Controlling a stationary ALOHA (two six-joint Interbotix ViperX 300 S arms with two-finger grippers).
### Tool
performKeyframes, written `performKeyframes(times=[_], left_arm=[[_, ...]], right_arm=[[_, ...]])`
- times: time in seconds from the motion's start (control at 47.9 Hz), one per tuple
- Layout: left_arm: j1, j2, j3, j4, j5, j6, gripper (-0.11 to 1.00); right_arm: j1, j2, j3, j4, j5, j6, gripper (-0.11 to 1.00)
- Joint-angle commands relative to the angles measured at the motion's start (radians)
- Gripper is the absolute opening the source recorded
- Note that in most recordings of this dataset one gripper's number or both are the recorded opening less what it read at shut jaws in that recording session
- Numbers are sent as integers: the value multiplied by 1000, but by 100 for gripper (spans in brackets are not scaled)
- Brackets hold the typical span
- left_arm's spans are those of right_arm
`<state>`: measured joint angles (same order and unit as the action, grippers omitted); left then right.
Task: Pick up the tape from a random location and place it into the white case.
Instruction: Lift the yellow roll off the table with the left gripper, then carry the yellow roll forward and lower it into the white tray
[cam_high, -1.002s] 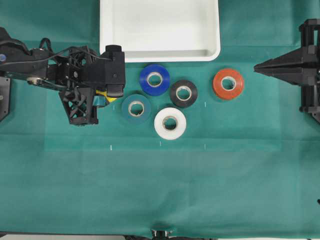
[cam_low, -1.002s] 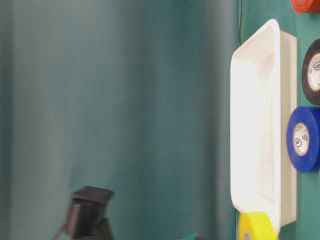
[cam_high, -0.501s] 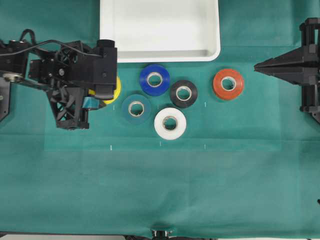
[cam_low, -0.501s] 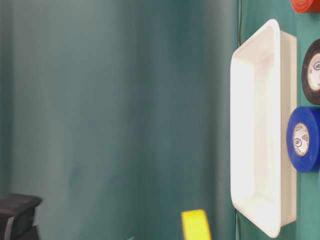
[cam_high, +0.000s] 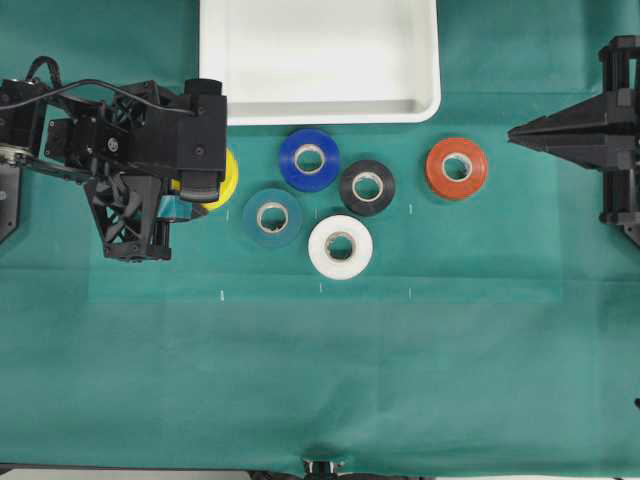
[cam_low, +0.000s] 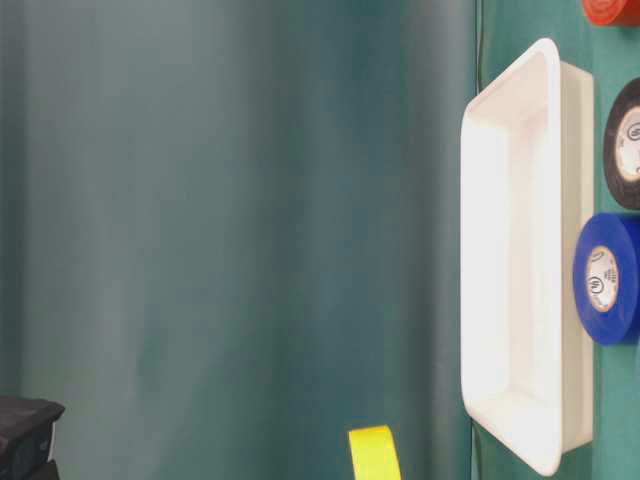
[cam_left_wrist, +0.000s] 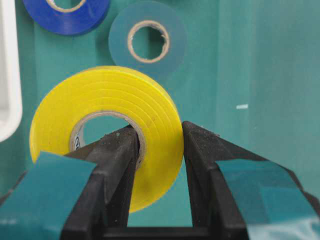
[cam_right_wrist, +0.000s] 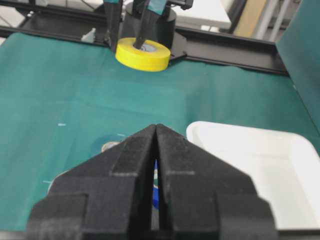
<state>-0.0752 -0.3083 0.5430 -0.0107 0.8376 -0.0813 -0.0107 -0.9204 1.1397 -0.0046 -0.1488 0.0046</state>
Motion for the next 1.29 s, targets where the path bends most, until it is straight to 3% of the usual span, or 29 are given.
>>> performKeyframes(times=[0.0, 0.877, 1.274], left_arm=[[-2, -20, -9, 3, -5, -2, 24], [3, -28, -11, 8, -3, -2, 24], [118, -41, -14, 14, 6, 20, 24]], right_arm=[[0, 6, -26, 0, -2, -2, 0], [-2, 6, -26, 0, -3, 0, 0], [-2, 5, -28, 0, -2, -2, 0]])
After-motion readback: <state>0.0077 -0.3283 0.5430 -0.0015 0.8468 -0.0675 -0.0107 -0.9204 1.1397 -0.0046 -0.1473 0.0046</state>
